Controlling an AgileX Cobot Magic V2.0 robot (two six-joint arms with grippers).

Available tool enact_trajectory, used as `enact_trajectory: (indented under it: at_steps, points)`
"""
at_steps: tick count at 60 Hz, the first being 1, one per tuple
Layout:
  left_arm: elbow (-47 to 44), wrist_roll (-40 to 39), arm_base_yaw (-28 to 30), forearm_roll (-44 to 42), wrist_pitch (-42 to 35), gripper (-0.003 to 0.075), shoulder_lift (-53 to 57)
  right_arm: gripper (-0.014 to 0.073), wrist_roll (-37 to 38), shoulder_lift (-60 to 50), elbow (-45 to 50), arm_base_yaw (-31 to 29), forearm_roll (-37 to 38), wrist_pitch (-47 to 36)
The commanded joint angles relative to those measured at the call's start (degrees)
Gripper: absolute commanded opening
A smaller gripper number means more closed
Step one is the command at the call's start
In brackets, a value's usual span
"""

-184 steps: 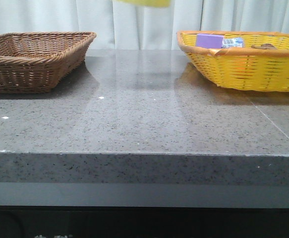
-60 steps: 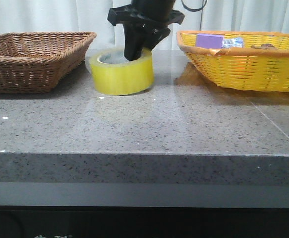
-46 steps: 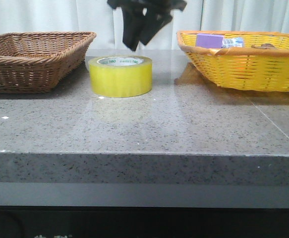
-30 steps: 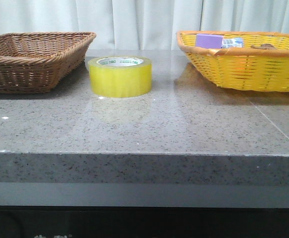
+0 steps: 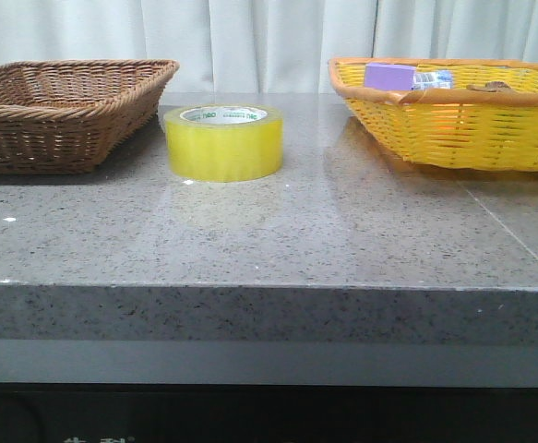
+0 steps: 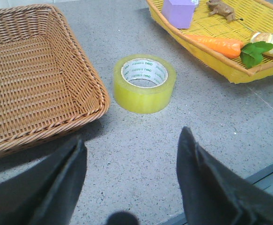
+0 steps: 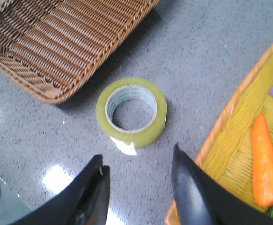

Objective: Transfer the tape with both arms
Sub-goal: 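Withdraw the right gripper upward away from the tape roll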

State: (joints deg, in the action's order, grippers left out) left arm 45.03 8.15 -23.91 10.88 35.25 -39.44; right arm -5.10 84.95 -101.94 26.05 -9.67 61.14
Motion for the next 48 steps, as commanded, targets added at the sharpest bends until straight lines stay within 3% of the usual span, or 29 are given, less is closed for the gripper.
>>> enact_trajectory:
  at_steps: [1, 25, 48]
  points:
    - [2.0, 0.0, -0.4, 1.1, -4.1, 0.0420, 0.0, 0.0348, 0.0, -8.0, 7.7, -0.2, 0.1, -9.2]
    - [2.0, 0.0, -0.4, 1.1, -4.1, 0.0420, 0.0, 0.0348, 0.0, -31.4, 36.2, -0.2, -0.6, -17.6]
    - [2.1, 1.4, -0.4, 1.0, -4.4, 0.0420, -2.3, 0.0348, 0.0, -46.6, 48.6, -0.2, -3.7, -19.1]
